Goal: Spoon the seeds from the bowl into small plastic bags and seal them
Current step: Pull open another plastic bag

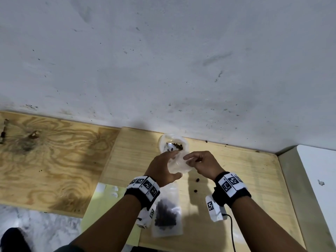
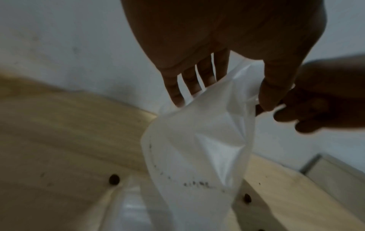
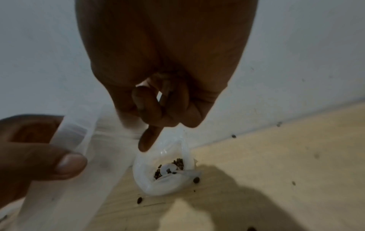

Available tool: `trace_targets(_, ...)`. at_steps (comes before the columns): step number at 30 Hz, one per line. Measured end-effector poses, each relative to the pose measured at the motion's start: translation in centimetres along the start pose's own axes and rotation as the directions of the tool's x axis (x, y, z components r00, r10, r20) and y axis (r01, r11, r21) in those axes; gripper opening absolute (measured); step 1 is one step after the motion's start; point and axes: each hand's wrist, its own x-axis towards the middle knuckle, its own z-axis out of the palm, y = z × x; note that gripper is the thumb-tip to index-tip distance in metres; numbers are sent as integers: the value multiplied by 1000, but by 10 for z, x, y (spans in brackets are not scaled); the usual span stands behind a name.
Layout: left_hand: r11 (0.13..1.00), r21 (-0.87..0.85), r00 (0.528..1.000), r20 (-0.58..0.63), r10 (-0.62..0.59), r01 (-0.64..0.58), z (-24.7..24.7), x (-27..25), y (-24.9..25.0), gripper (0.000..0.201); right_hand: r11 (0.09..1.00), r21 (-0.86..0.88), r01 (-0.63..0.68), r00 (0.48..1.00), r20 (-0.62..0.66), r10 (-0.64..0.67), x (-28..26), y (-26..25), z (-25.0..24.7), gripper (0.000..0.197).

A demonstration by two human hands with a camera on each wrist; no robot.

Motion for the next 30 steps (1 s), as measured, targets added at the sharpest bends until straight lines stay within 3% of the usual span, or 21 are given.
trace_targets(3,981,-122,983,-89,-163,152,-5,4,-14,86,991,132,-13,981,-192,39,8,9,1,12)
trace_targets(5,943,-198,948,-120,-295,268,-10,9,-27,78,995,94,-39,934,-351,70,14,20,-1,9)
trace_targets(7,888,-268,907,-98,-410,373,-16,16,-38,69,989,-11,-145,904,-407,128,19,30,-3,26)
trace_targets(12,770,-377,839,35,-544,515,-23,39,-57,70,896,-223,-384,917,-207,341,39,47,-2,76)
trace_targets(15,732,-414,830,128,-542,542,-26,52,-56,84,868,-281,-410,912,-114,393,49,49,0,74)
trace_targets(19,712,-394,813,252,-524,581,-27,69,-53,84,887,-260,-382,923,-66,378,58,45,5,32)
trace_targets(22,713,-338,788,300,-537,615,-23,78,-54,74,899,-247,-362,932,-97,348,62,41,7,20)
trace_targets(25,713,-341,789,314,-529,613,-22,80,-53,40,949,-126,-289,940,-226,256,61,38,7,13)
trace_targets(27,711,-366,800,294,-523,600,-21,79,-52,35,985,-53,-167,926,-352,138,57,33,10,12)
trace_targets(30,710,-409,819,262,-511,574,-19,75,-52,35,997,-76,-28,867,-499,-14,49,30,15,21)
